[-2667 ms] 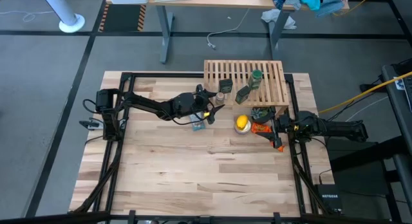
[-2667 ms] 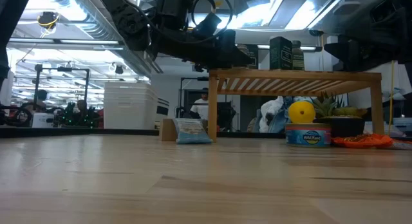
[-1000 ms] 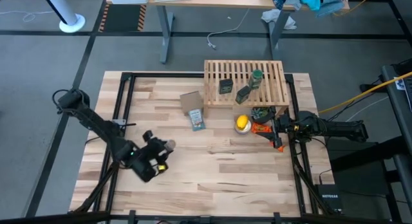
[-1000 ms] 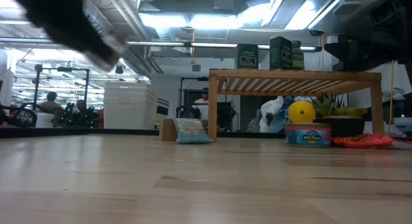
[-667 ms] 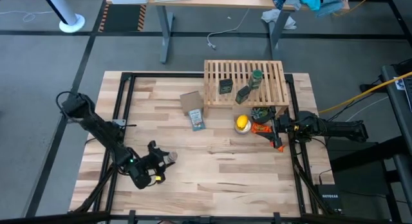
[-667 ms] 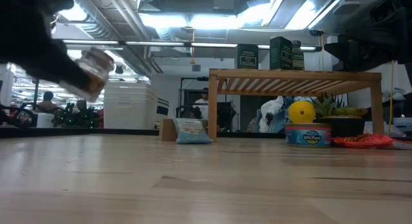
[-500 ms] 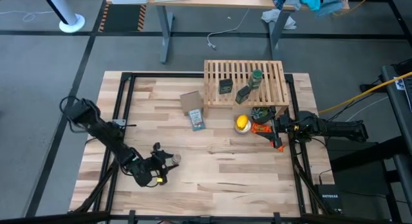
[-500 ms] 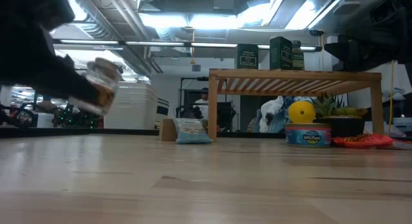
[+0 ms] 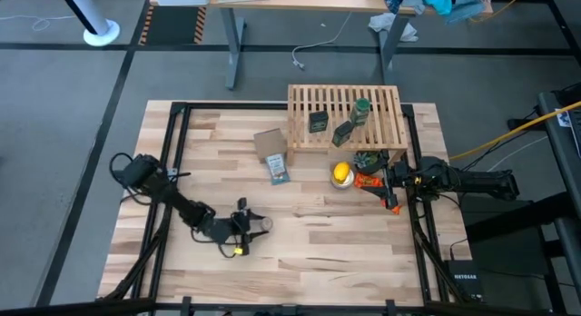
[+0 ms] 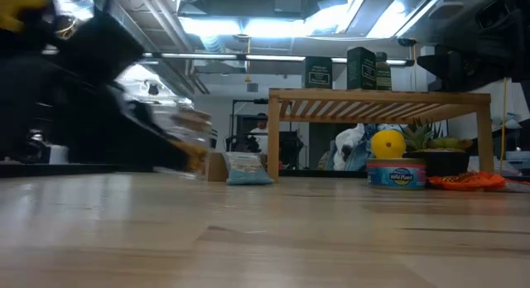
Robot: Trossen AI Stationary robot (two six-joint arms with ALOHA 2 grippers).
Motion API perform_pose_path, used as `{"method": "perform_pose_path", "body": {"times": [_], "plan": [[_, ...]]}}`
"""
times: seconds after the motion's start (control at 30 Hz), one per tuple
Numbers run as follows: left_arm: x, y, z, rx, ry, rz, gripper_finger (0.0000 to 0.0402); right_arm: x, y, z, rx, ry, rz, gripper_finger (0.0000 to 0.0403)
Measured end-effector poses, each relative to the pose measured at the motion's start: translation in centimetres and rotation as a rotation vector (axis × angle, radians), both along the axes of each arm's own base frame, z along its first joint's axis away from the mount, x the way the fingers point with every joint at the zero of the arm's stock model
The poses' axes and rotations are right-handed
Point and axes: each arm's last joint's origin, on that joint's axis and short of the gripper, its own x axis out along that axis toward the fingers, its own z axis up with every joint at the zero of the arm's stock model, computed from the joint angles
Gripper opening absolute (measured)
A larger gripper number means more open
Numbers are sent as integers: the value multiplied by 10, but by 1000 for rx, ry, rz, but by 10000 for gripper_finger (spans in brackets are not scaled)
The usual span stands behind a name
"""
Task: Shelf spices
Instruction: Remove the brown seasoning bottle from the shelf
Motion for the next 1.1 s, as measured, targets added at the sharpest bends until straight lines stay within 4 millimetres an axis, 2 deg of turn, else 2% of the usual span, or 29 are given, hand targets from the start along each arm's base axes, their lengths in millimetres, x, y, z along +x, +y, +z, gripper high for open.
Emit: {"method": "perform_pose_path", "body": {"times": [0.27, 0.57, 0.73, 0.9, 1.1], "plan": [[14, 50, 13, -67, -155, -141, 174, 0, 0, 0, 0, 0, 0, 270], [17, 100, 8, -132, -129, -202, 174, 0, 0, 0, 0, 0, 0, 270], [19, 125, 7, -179, -115, -178, 174, 0, 0, 0, 0, 0, 0, 270], [17, 132, 1, -279, -49, -163, 174, 0, 0, 0, 0, 1, 0, 270], [15, 124, -6, -308, 28, -160, 174, 0, 0, 0, 0, 2, 0, 270]]}}
